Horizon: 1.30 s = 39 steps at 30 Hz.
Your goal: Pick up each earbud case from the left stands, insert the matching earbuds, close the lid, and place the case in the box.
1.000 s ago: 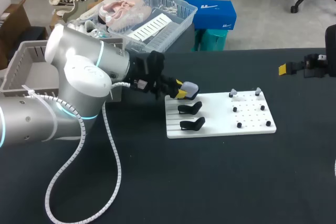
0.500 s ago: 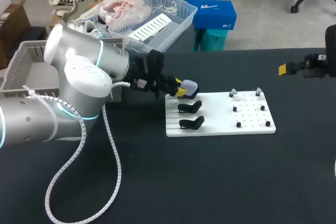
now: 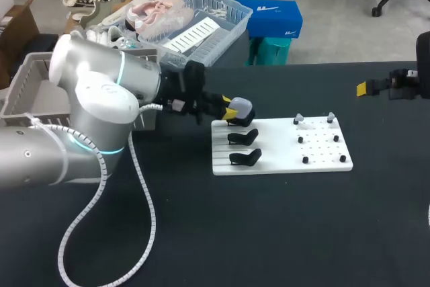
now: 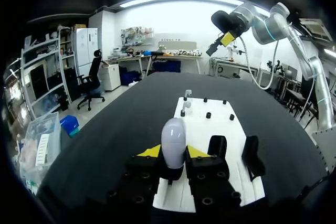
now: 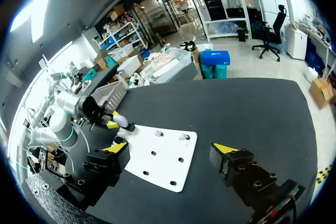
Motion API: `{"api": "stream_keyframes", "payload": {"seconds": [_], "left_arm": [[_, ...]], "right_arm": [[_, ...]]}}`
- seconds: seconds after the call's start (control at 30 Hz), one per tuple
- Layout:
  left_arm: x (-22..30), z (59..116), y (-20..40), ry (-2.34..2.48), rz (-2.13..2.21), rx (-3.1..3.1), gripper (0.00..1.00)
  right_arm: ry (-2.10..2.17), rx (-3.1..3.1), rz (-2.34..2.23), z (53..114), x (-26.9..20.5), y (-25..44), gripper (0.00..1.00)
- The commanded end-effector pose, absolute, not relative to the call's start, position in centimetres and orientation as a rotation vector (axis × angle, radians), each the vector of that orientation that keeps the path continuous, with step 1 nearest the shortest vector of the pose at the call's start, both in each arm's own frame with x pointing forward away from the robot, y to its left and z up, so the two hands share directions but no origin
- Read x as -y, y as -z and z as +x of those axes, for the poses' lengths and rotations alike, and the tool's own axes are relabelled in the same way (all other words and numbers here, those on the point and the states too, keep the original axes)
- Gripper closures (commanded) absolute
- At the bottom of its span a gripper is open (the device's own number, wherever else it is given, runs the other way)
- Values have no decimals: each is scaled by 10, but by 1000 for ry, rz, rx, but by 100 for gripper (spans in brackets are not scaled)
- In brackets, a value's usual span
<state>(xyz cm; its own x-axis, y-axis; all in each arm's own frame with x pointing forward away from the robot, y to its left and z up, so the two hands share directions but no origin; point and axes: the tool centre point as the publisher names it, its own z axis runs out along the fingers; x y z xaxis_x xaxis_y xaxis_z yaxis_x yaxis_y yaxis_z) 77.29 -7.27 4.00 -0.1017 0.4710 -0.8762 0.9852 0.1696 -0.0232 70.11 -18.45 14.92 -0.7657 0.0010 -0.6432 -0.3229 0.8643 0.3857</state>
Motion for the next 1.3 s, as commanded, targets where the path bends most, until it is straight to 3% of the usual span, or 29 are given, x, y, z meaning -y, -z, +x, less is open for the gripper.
{"api": "stream_keyframes", "payload": {"seconds": [0.03, 0.43, 1.3], "left_arm": [[69, 755, -47, 828, 1353, -1676, 100], [77, 738, -78, 867, 1303, -1643, 100], [106, 720, -117, 876, 1323, -1445, 100]], "right_arm": [[-640, -2371, -233, 701, 185, -149, 0], [-652, -2368, -248, 703, 181, -146, 0], [-654, -2412, -690, 700, 43, -134, 0]]}}
